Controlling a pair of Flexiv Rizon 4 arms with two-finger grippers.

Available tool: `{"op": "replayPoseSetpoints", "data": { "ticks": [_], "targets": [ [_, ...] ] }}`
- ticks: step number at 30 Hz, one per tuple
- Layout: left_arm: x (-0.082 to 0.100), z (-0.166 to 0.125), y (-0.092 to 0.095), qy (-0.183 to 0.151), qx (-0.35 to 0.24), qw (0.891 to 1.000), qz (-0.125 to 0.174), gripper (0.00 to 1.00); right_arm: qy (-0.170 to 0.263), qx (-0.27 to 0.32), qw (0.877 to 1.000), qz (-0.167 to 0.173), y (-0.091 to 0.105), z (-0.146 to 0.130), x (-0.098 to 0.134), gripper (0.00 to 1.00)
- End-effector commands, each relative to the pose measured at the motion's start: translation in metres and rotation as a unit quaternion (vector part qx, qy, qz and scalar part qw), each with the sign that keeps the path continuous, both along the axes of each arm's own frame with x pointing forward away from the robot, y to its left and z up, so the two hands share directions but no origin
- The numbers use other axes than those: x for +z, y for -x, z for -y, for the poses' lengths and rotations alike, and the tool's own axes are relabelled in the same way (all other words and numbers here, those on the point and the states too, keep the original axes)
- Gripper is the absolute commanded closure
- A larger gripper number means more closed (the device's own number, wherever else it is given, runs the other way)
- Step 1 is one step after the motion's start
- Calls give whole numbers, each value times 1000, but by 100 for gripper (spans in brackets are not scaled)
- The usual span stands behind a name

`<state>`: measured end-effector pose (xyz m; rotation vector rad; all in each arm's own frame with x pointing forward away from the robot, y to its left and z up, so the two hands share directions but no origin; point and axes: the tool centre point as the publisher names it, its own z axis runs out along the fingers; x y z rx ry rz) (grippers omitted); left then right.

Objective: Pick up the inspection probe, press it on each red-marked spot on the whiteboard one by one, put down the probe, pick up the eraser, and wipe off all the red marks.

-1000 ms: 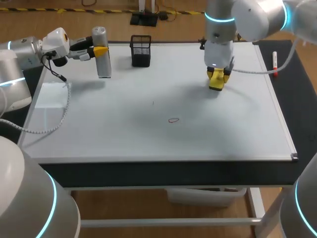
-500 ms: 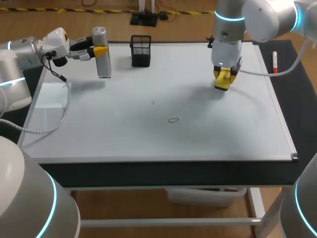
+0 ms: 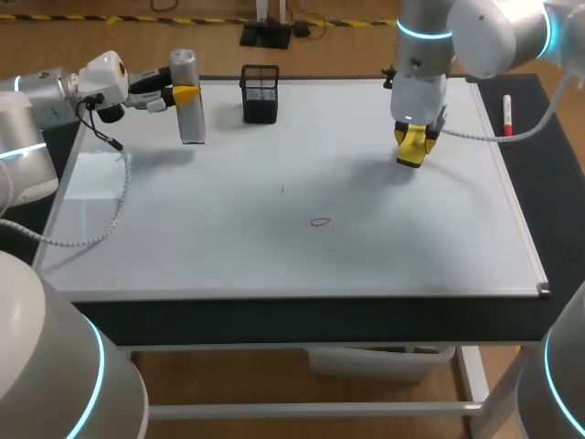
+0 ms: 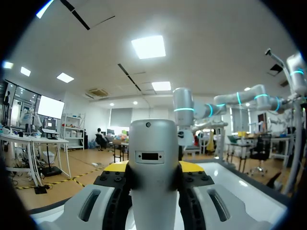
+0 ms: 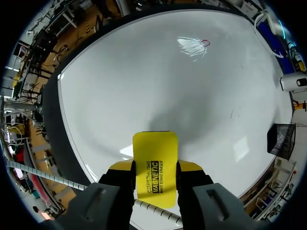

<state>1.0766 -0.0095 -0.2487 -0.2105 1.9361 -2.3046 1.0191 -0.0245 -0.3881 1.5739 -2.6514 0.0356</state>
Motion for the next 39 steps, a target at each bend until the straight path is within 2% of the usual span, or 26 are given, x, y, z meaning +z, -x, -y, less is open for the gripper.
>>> {"op": "replayPoseSetpoints", "data": {
  "ticks": [1,10,14,23,32,39],
  "targets": [
    [2,1,1,-1,2,1000,0,100,1,1,1000,1,0,1,1,100],
    [6,21,38,-4,-32,999,16,100,1,1,1000,1,0,1,1,100],
    [11,31,56,4,-51,999,13,100,1,1,1000,1,0,1,1,100],
    [14,68,104,15,-108,994,16,100,1,1,1000,1,0,1,1,100],
    [14,113,152,26,-180,983,19,100,1,1,1000,1,0,1,1,100],
    [15,151,187,26,-238,971,23,100,1,1,1000,1,0,1,1,100]
  ]
}}
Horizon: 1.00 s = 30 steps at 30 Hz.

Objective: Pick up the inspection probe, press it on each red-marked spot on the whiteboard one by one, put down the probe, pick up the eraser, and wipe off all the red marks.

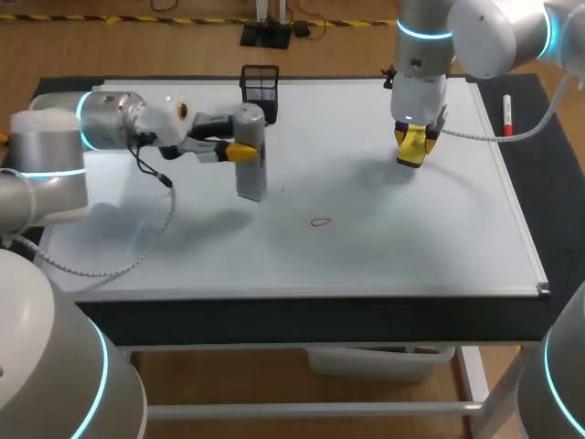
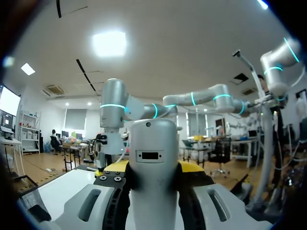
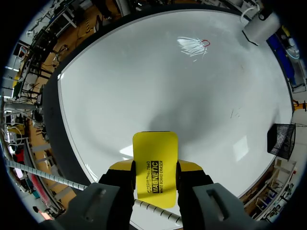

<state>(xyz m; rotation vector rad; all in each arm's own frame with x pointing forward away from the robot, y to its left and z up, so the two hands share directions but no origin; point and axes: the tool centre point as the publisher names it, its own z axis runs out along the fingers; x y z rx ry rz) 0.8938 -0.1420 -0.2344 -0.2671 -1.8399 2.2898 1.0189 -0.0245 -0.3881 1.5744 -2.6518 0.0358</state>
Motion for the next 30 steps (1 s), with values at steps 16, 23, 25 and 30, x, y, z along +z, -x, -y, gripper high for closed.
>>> {"op": "replayPoseSetpoints", "data": {
  "ticks": [16,23,25,30],
  "targets": [
    [-9,79,30,7,-84,996,-3,100,1,1,1000,0,0,1,1,100],
    [-17,92,28,13,-93,996,-5,100,1,1,1000,0,0,1,1,100],
    [-19,96,28,15,-93,995,-10,100,1,1,1000,0,0,1,1,100],
    [-26,103,28,16,-97,995,-14,100,1,1,1000,0,0,1,1,100]
  ]
}}
